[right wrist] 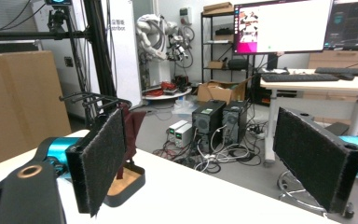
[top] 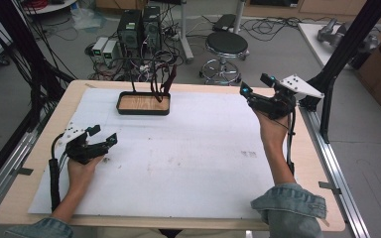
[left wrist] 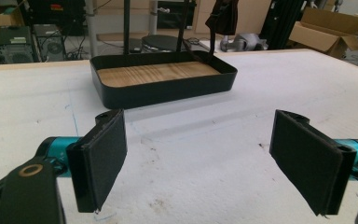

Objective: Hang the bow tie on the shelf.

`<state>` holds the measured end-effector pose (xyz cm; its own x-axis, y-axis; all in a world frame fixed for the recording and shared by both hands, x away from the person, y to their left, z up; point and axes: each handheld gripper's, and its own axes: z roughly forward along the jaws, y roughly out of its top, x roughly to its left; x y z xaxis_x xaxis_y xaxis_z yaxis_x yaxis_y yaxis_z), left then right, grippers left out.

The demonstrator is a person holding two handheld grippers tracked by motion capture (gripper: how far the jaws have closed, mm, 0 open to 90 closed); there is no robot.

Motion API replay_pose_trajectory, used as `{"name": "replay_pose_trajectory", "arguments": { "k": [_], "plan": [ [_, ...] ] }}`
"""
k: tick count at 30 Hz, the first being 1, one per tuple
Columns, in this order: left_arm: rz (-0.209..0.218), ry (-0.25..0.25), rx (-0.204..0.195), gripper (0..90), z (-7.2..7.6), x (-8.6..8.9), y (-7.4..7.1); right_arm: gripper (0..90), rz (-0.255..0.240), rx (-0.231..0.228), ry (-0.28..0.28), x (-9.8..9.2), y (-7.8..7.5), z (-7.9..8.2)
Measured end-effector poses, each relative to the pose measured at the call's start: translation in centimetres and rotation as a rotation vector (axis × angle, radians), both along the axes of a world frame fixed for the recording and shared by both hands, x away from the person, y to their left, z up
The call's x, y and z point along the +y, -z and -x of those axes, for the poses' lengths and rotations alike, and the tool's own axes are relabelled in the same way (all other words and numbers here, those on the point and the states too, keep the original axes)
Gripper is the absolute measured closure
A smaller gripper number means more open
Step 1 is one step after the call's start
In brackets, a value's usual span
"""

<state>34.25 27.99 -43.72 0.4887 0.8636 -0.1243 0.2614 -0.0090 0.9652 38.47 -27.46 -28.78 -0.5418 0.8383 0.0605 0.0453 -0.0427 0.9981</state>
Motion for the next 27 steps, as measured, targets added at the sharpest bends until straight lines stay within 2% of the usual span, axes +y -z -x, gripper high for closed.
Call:
{"name": "replay_pose_trajectory", "arguments": {
  "k": [5,10,18,20,21,23,25,27],
  "plan": [
    [-0.002,0.0,0.003,19.2,0.0,0.0,0.0,13.3,-0.027,-0.003,0.02,-1.2,1.2,1.5],
    [-0.009,0.001,0.006,19.2,0.0,-0.1,0.0,12.5,-0.033,-0.004,0.028,-2.1,2.6,3.2],
    [-0.018,0.004,0.006,19.2,0.0,-0.1,0.0,12.4,0.006,-0.01,0.037,-2.4,5.1,5.3],
    [-0.017,0.004,0.006,19.2,0.0,-0.1,0.0,11.7,0.024,0.027,0.03,-2.4,5.5,5.5],
    [-0.017,0.004,0.006,19.2,0.0,-0.1,0.1,11.8,0.029,0.029,0.025,-2.4,5.8,5.6],
    [-0.017,0.004,0.006,19.2,0.0,-0.1,0.1,11.7,0.036,0.004,0.043,-2.3,6.6,6.1],
    [-0.018,0.005,0.008,19.2,0.0,-0.1,0.1,11.7,0.05,0.022,0.043,-2.3,7.2,6.4],
    [-0.017,0.005,0.008,19.2,0.0,-0.2,0.1,11.7,0.045,0.015,0.052,-2.4,7.9,6.7]
  ]
}}
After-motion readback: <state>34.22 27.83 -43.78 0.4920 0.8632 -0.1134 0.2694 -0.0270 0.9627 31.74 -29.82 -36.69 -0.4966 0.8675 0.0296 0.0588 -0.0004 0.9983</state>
